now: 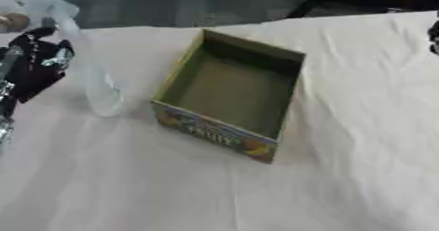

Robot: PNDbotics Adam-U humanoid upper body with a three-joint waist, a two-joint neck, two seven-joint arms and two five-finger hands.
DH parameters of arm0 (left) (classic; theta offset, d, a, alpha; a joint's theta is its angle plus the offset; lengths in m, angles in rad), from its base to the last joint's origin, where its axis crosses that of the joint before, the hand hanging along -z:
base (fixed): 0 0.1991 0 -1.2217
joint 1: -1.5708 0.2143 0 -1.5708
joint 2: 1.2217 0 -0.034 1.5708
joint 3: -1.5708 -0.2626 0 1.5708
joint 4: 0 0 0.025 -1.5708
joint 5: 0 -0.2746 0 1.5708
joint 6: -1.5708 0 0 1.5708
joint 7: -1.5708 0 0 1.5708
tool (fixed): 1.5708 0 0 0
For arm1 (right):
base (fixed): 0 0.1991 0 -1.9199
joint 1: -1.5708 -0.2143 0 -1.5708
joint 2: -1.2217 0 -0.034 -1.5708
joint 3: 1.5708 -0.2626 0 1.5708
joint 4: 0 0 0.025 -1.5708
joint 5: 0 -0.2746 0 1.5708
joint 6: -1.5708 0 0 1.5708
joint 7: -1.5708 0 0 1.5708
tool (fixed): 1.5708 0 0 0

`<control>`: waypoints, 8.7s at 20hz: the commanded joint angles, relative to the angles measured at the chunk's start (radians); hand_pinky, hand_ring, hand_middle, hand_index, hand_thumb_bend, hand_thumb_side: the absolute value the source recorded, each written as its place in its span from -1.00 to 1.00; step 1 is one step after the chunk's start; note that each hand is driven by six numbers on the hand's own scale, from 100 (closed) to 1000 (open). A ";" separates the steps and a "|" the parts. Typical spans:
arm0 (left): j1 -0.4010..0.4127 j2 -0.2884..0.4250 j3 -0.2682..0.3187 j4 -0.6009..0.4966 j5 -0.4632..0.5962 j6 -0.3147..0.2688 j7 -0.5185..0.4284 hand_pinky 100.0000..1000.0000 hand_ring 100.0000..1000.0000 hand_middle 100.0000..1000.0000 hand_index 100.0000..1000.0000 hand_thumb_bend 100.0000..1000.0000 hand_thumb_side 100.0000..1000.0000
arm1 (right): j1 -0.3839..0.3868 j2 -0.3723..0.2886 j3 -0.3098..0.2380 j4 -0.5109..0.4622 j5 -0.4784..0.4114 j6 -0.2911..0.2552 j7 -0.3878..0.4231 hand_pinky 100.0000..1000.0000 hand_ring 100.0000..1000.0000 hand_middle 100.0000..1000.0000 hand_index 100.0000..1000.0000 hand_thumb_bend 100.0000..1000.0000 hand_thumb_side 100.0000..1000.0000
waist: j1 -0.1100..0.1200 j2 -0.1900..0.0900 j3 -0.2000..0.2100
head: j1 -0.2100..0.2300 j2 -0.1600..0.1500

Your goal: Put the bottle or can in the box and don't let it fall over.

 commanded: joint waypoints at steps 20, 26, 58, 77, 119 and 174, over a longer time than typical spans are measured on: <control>-0.051 -0.039 -0.014 0.032 0.016 0.042 0.102 1.00 0.58 0.34 0.98 -1.00 0.06 | -0.015 -0.023 -0.007 -0.017 -0.008 -0.001 0.009 0.74 0.76 0.82 0.90 -1.00 0.00 | -0.009 -0.002 -0.008 | -0.002 -0.028; -0.068 -0.051 -0.016 0.046 -0.005 0.054 0.153 1.00 0.58 0.34 0.97 -1.00 0.03 | -0.016 -0.022 -0.007 -0.015 -0.008 0.000 0.012 0.74 0.76 0.82 0.88 -1.00 0.00 | -0.008 -0.001 -0.009 | -0.001 -0.033; -0.123 -0.085 -0.014 0.101 -0.106 0.110 0.244 1.00 0.56 0.23 0.76 -1.00 0.09 | -0.018 -0.018 -0.006 -0.007 -0.008 0.008 0.024 0.73 0.76 0.82 0.87 -1.00 0.00 | -0.008 0.007 -0.017 | -0.004 -0.041; -0.165 -0.111 -0.015 0.189 -0.101 0.075 0.274 1.00 0.49 0.21 0.69 -1.00 0.01 | -0.025 -0.018 -0.004 -0.005 -0.006 0.017 0.032 0.73 0.76 0.82 0.86 -1.00 0.00 | -0.011 0.009 -0.034 | 0.002 -0.048; -0.139 -0.143 -0.005 0.384 -0.042 -0.076 0.352 1.00 -0.46 -0.50 0.17 -1.00 -0.28 | -0.032 -0.012 -0.009 -0.001 0.000 0.029 0.031 0.73 0.73 0.80 0.85 -1.00 0.00 | -0.019 0.032 -0.038 | 0.012 -0.061; -0.472 -0.464 -0.172 0.425 -0.216 -0.177 0.281 1.00 -1.00 -1.00 -0.71 -1.00 -0.07 | -0.064 0.012 -0.003 -0.002 -0.057 0.037 0.023 0.72 0.71 0.79 0.82 -1.00 0.00 | 0.033 0.011 -0.116 | 0.035 -0.031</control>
